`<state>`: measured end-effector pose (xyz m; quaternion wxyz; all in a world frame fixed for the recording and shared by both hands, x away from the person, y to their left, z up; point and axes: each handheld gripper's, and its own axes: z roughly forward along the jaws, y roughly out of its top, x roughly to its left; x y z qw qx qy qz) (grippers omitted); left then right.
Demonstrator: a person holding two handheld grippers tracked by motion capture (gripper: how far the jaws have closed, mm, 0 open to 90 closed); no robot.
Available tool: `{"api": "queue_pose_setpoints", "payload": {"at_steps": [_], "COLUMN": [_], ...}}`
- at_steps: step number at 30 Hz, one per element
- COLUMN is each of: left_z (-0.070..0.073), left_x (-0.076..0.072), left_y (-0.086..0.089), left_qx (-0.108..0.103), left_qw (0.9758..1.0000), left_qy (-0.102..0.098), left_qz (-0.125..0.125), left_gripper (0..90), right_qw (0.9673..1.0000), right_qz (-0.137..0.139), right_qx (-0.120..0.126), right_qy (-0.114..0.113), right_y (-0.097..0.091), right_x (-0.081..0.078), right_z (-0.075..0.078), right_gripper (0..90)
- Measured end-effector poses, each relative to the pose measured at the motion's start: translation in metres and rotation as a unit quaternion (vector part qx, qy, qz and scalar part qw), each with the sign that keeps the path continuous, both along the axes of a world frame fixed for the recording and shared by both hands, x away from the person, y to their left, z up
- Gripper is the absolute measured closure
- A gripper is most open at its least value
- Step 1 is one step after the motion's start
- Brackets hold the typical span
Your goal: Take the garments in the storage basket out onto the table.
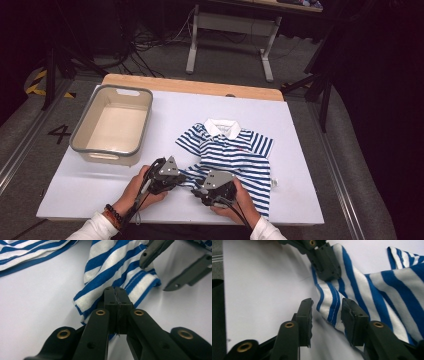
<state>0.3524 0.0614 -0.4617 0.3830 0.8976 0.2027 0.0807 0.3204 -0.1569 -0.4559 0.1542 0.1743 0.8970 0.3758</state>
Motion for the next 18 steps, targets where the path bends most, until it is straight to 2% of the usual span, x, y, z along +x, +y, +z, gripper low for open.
{"api": "queue_pose_setpoints", "payload": {"at_steps": [4,7,10,12,14,18], "left_z": [0.0,0.002,0.009,0.014,0.017,0.021], "left_x": [-0.001,-0.002,-0.007,-0.011,-0.017,-0.032], "left_y": [0.0,0.001,0.004,0.006,0.009,0.012], "left_qx": [0.0,-0.001,-0.01,-0.012,-0.021,-0.018], "left_qw": [1.0,1.0,0.9999,0.9997,0.9995,0.999], "left_qy": [-0.001,-0.003,-0.009,-0.017,-0.013,-0.013], "left_qz": [-0.001,-0.003,-0.009,-0.014,-0.02,-0.039], "left_gripper": [89.9,90.0,90.0,90.0,90.0,90.0], "right_qw": [0.9999,0.9999,1.0,1.0,0.9999,0.9996], "right_qz": [-0.014,-0.008,-0.001,0.004,0.011,0.026], "right_qx": [-0.003,0.002,0.009,0.007,0.012,0.011], "right_qy": [-0.009,-0.01,0.0,-0.004,0.003,0.009], "right_y": [-0.001,-0.004,-0.008,-0.01,-0.014,-0.022], "right_x": [0.002,0.001,-0.002,-0.005,-0.01,-0.02], "right_z": [0.001,0.005,0.009,0.012,0.016,0.021], "right_gripper": [79.3,86.1,87.5,87.7,87.7,87.7]}}
